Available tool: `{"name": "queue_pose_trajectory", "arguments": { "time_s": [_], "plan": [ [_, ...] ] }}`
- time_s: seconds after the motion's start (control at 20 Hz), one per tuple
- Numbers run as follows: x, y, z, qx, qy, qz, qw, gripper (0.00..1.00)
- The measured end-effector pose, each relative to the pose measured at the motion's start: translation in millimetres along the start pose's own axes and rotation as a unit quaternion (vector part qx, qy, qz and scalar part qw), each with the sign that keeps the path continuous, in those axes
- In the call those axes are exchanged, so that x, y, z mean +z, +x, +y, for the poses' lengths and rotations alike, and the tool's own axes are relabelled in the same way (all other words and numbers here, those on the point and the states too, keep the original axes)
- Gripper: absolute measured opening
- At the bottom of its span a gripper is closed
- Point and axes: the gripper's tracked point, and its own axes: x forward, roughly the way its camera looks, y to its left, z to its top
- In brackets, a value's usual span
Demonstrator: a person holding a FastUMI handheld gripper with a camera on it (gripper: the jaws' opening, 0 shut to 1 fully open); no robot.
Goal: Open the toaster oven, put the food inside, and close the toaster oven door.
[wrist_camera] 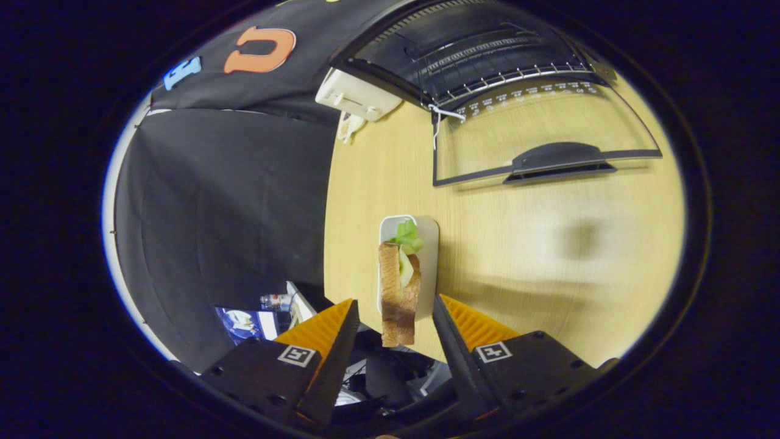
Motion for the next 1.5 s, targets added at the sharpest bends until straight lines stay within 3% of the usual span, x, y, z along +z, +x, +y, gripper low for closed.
{"name": "queue_pose_trajectory", "arguments": {
  "time_s": [0.4,0.75,1.0,1.3,1.5],
  "plan": [
    [-5,12,-2,-0.009,0.010,0.021,1.000,0.39],
    [-4,-30,37,0.036,0.029,-0.010,0.999,0.34],
    [21,-80,56,0.062,0.038,-0.079,0.994,0.34],
    [83,-133,39,0.065,0.070,-0.197,0.976,0.33],
    [125,-135,16,0.070,0.109,-0.253,0.959,0.34]
  ]
}}
